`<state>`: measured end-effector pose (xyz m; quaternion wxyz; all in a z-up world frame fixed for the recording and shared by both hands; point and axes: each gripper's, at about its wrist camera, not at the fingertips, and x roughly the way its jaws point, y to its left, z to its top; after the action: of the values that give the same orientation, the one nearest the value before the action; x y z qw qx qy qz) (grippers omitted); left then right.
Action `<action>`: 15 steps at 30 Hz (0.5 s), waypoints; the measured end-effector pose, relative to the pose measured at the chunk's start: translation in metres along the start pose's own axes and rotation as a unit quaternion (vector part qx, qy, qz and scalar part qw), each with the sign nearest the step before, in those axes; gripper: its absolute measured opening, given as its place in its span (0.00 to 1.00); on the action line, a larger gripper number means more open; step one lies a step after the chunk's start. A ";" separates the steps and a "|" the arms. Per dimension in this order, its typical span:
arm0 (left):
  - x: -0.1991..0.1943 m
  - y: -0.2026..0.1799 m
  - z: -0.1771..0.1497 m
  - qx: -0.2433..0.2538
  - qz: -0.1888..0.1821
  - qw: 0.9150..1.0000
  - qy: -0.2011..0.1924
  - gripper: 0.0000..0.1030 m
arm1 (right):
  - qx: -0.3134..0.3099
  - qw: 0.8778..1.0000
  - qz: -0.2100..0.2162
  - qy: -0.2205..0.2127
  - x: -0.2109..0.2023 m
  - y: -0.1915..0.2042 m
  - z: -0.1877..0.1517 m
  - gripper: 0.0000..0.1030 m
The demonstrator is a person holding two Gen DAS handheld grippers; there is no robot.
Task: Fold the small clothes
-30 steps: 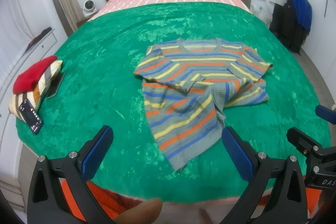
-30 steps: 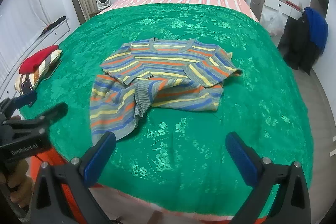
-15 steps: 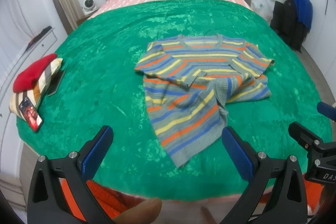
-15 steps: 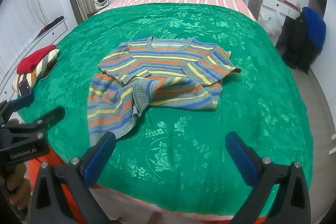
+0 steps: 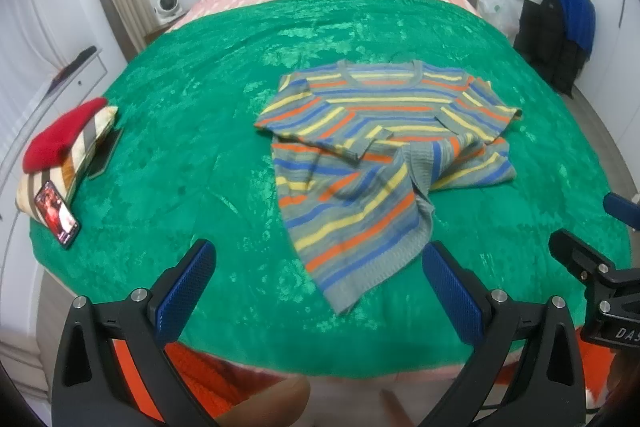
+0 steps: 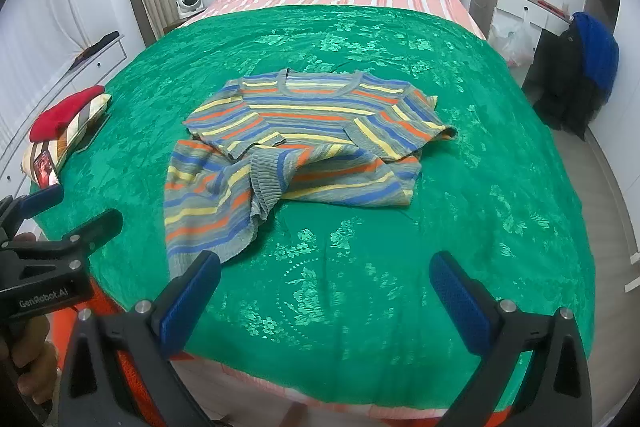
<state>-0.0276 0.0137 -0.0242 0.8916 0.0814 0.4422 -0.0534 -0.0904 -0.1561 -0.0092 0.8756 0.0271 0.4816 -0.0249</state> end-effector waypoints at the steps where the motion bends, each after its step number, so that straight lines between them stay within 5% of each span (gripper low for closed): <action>1: 0.000 0.000 0.000 0.000 0.000 1.000 0.000 1.00 | 0.000 1.000 0.000 0.000 0.000 0.000 0.000 1.00; 15: 0.000 0.001 -0.002 0.002 0.002 1.000 0.001 1.00 | 0.002 1.000 -0.002 0.000 0.001 -0.001 -0.002 1.00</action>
<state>-0.0286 0.0154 -0.0250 0.8912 0.0841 0.4426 -0.0530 -0.0917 -0.1567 -0.0113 0.8756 0.0280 0.4815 -0.0275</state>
